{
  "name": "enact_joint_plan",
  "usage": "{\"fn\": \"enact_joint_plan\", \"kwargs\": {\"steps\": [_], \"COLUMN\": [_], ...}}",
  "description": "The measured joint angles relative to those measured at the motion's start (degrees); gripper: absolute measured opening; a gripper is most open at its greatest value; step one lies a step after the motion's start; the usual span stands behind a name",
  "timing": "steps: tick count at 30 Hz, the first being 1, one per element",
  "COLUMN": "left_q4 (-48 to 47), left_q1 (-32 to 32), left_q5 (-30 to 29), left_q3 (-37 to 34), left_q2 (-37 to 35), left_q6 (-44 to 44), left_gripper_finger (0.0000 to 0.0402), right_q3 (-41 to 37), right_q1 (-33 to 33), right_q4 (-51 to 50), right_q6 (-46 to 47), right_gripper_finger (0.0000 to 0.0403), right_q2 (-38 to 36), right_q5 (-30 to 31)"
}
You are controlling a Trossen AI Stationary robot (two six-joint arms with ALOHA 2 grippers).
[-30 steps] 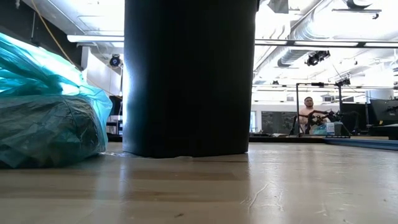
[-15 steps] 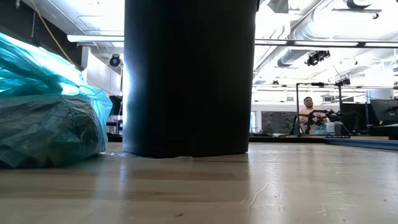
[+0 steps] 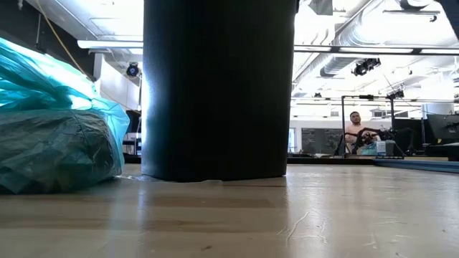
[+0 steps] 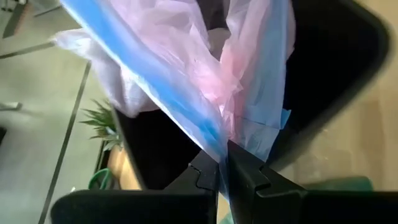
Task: Place trash/remove bag and relplace
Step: Put the pink trash bag into the trash bin
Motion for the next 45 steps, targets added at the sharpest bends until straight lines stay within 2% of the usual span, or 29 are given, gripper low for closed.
{"fn": "enact_joint_plan", "kwargs": {"steps": [5, 10, 18, 25, 30, 35, 41, 45], "left_q4": [-0.4, -5.2, -13.3, -9.3, -10.1, -9.4, -9.4, -8.0], "left_q1": [2.1, 3.1, 2.6, -0.1, -0.7, -0.3, 0.4, 0.4], "left_q5": [-0.1, 0.9, 0.4, 0.0, 1.4, 3.8, 5.6, 5.6], "left_q3": [0.0, 0.0, 0.0, 0.0, 0.0, -3.7, -8.6, -10.6], "left_q2": [0.0, 0.0, -1.9, -6.4, -8.8, -10.5, -11.8, -13.1], "left_q6": [0.0, -2.5, -9.0, -10.8, -14.0, -15.7, -18.1, -18.7], "left_gripper_finger": [0.0, 0.0, 0.0, 0.0, 0.0, 0.0, 0.0, 0.0], "right_q3": [0.0, 0.0, 0.0, 0.0, 0.0, 0.0, -5.6, -11.3], "right_q1": [-3.8, -5.7, -8.2, -9.9, -10.6, -12.0, -12.9, -13.5], "right_q4": [-2.1, -3.7, -3.8, -3.8, -2.1, -1.8, -0.5, 1.2], "right_q6": [-1.2, -3.5, -6.0, -6.0, -6.2, -6.4, -6.1, -6.0], "right_gripper_finger": [0.0, 0.0, 0.0, 0.0, 0.0, 0.0, 0.0, 0.0], "right_q2": [3.6, 6.8, 8.4, 8.3, 8.3, 8.3, 8.2, 8.2], "right_q5": [-3.9, -11.2, -14.8, -20.6, -23.3, -25.2, -25.8, -29.8]}}
